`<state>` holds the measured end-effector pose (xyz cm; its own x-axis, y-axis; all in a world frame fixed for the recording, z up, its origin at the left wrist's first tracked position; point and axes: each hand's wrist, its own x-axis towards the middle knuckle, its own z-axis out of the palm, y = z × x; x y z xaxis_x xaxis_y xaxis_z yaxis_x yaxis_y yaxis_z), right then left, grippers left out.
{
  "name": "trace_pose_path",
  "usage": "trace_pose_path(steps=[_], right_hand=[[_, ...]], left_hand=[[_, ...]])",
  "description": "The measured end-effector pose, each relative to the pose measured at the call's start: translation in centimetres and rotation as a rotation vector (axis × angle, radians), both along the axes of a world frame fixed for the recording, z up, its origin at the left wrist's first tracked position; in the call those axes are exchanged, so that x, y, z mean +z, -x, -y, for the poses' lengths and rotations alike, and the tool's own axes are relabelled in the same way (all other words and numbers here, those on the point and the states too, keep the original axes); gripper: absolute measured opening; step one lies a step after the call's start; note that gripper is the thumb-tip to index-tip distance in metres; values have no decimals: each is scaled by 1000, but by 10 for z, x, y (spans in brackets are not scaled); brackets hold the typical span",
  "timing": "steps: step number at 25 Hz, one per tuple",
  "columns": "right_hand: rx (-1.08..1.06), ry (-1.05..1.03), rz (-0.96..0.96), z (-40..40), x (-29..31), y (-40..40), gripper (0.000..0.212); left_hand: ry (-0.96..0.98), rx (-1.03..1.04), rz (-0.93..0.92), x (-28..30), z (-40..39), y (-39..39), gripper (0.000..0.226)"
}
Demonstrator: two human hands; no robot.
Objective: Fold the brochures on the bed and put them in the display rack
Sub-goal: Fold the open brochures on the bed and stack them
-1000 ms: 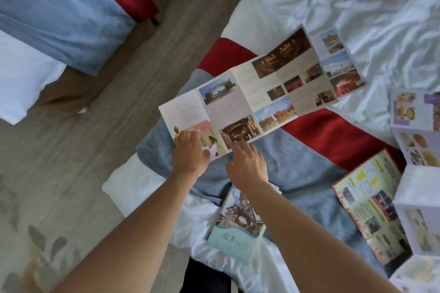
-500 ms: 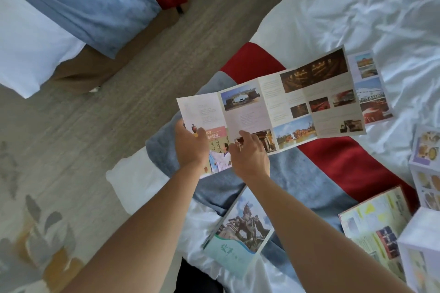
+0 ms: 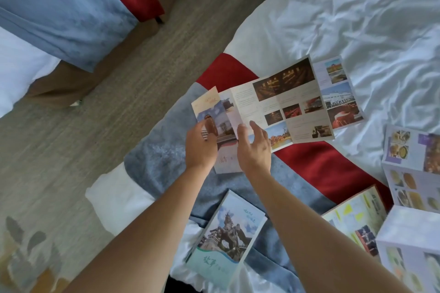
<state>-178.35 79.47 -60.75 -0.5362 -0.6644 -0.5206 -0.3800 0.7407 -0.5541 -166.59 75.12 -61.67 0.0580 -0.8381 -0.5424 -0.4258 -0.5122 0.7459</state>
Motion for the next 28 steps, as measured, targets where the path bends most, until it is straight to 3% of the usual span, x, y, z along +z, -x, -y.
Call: trace_pose_path(steps=[1,5,9,15,18,23,28], right_hand=[[-15,-12,28,-1,-4,3,86],[114,-94,-52,-10,-26,12,77],[122,-100,-104,-11,-37,17,75],[102,11,-172,-10,-33,21,74],[69,41,-234,-11,-26,25,73],[50,28,-345,-12,-15,49,74],[-22,17,-385,-16,-12,67,70]], left_hand=[[-37,37,2,-8,0,4,14],[-218,210,-18,-30,0,11,35],[-338,253,12,-40,4,11,12],[-308,447,-58,-34,2,15,27],[-243,540,8,-28,6,-1,21],[-221,475,46,-23,11,-18,20],[-255,320,-58,-21,11,27,17]])
